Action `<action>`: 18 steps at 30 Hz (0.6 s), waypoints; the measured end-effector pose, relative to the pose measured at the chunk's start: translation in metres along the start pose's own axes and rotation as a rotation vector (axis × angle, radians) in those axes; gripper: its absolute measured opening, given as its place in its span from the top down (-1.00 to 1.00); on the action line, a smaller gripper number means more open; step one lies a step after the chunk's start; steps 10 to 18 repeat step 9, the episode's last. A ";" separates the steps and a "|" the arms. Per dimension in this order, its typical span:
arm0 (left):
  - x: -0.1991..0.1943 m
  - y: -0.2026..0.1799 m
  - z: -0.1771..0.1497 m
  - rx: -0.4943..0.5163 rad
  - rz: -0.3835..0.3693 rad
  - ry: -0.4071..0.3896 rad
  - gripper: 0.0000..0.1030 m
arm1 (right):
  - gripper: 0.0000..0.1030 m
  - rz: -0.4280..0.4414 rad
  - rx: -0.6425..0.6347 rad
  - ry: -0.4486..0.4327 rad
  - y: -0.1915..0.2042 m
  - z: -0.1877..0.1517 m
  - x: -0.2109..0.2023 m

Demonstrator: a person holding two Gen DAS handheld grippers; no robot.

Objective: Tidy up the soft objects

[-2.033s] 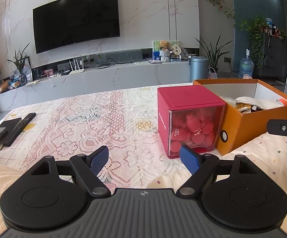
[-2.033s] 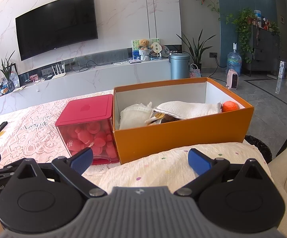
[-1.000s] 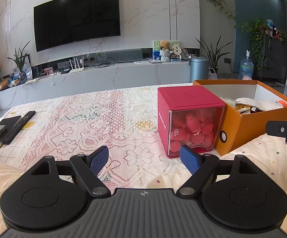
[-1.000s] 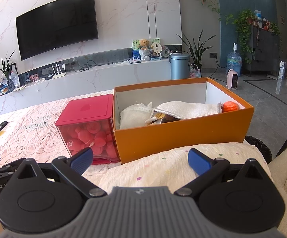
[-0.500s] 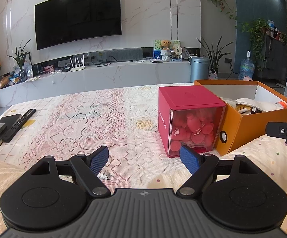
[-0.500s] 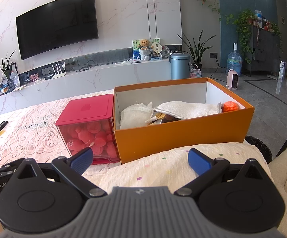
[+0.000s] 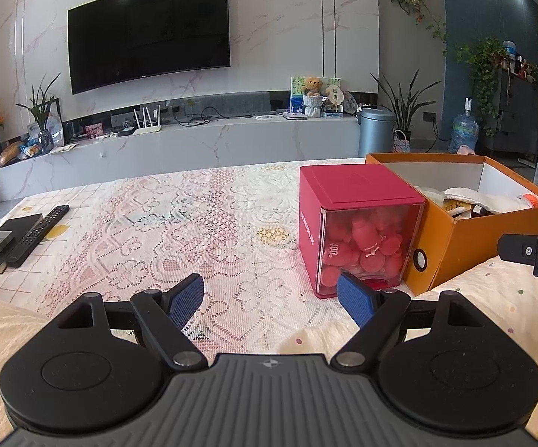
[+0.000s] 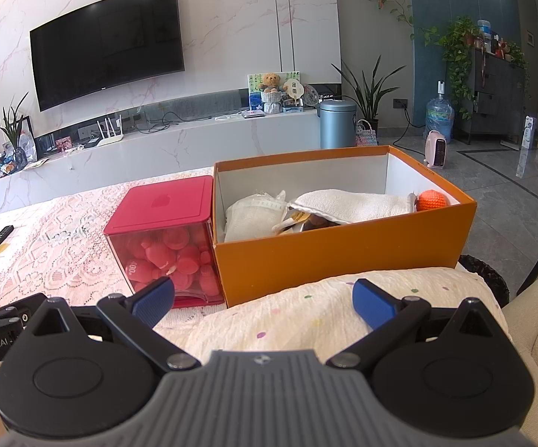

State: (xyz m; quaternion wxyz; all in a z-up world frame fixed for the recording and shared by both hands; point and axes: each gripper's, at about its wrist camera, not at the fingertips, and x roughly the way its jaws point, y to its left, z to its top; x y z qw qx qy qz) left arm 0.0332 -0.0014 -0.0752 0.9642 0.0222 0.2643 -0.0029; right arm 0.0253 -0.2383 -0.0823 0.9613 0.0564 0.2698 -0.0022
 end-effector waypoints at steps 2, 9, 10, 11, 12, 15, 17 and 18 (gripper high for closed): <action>0.000 0.000 0.000 -0.002 -0.001 -0.001 -0.85 | -0.94 0.000 0.000 0.000 0.000 0.000 0.000; -0.002 0.001 0.001 -0.014 -0.003 -0.002 -0.85 | -0.94 0.000 0.000 0.000 0.000 0.000 0.000; -0.002 0.001 0.001 -0.014 -0.003 -0.002 -0.85 | -0.94 0.000 0.000 0.000 0.000 0.000 0.000; -0.002 0.001 0.001 -0.014 -0.003 -0.002 -0.85 | -0.94 0.000 0.000 0.000 0.000 0.000 0.000; -0.002 0.001 0.001 -0.014 -0.003 -0.002 -0.85 | -0.94 0.000 0.000 0.000 0.000 0.000 0.000; -0.002 0.001 0.001 -0.014 -0.003 -0.002 -0.85 | -0.94 0.000 0.000 0.000 0.000 0.000 0.000; -0.002 0.001 0.001 -0.014 -0.003 -0.002 -0.85 | -0.94 0.000 0.000 0.000 0.000 0.000 0.000; -0.002 0.001 0.001 -0.014 -0.003 -0.002 -0.85 | -0.94 0.000 0.000 0.000 0.000 0.000 0.000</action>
